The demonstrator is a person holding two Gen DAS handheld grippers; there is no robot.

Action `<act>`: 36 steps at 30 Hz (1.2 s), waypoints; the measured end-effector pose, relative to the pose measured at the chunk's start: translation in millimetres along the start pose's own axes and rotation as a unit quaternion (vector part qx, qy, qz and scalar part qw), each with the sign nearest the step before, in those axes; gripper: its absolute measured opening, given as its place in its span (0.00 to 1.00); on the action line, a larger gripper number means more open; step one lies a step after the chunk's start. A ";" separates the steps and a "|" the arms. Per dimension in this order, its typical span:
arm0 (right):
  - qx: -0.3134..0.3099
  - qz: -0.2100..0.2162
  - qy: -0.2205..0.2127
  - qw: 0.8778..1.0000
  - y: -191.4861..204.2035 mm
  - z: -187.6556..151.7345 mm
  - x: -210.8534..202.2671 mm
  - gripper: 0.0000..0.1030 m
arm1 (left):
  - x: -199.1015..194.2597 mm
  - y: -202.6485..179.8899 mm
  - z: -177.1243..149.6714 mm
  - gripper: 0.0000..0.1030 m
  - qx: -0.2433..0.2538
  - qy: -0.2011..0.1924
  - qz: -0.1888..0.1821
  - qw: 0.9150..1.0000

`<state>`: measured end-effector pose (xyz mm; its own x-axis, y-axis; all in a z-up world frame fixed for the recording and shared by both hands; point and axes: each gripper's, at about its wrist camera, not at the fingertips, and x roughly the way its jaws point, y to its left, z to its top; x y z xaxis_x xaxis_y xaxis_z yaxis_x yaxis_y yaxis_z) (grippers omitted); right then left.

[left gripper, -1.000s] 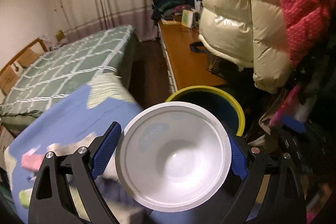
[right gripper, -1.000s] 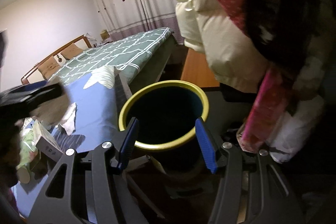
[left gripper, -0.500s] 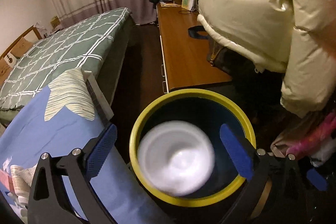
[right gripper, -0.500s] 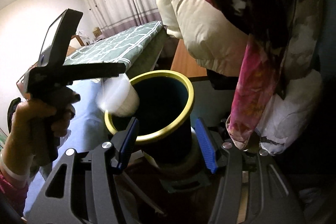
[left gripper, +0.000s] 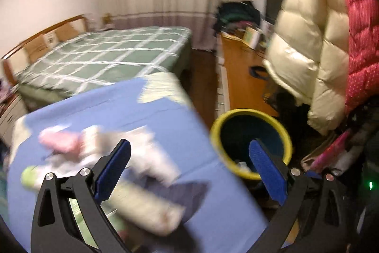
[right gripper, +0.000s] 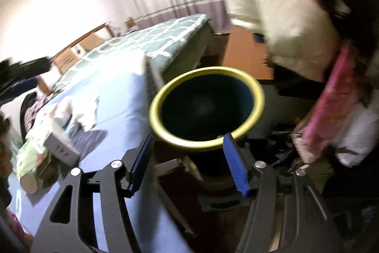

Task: Collect trash
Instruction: 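Move the right gripper back to the table and grasp the green plastic bag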

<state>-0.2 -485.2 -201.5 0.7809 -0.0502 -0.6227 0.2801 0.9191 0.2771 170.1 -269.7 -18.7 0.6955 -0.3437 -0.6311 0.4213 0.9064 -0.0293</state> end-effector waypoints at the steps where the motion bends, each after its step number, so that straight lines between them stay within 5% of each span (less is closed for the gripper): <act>1: -0.008 0.008 0.002 1.000 10.1 -0.4 1.1 0.57 | -11.7 14.4 -6.1 0.95 -0.011 -0.003 0.011 1.000; 5: -0.044 0.044 0.006 0.998 54.2 -2.1 1.3 0.57 | -71.1 73.7 -32.0 0.95 -0.045 -0.031 0.083 0.995; 9: -0.087 0.084 0.007 0.993 107.0 -10.2 -4.5 0.57 | -135.1 126.4 -62.8 0.95 -0.074 -0.067 0.164 0.981; 14: -0.150 0.141 0.009 0.978 180.2 -29.6 -13.4 0.57 | -187.6 176.5 -97.5 0.95 -0.108 -0.085 0.215 0.967; 22: -0.259 0.185 0.004 0.948 267.1 -70.6 -24.3 0.63 | -220.4 215.4 -135.6 0.95 -0.144 -0.090 0.223 0.960; 36: -0.382 0.112 0.008 0.917 329.2 -98.2 11.8 0.67 | -209.0 212.3 -141.2 0.95 -0.152 -0.075 0.203 0.964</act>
<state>46.3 -144.8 -189.5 0.7613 0.1729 -0.6249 -0.3643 0.9114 -0.1916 32.0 29.2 -2.4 0.8530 0.0444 -0.5201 -0.0780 0.9960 -0.0428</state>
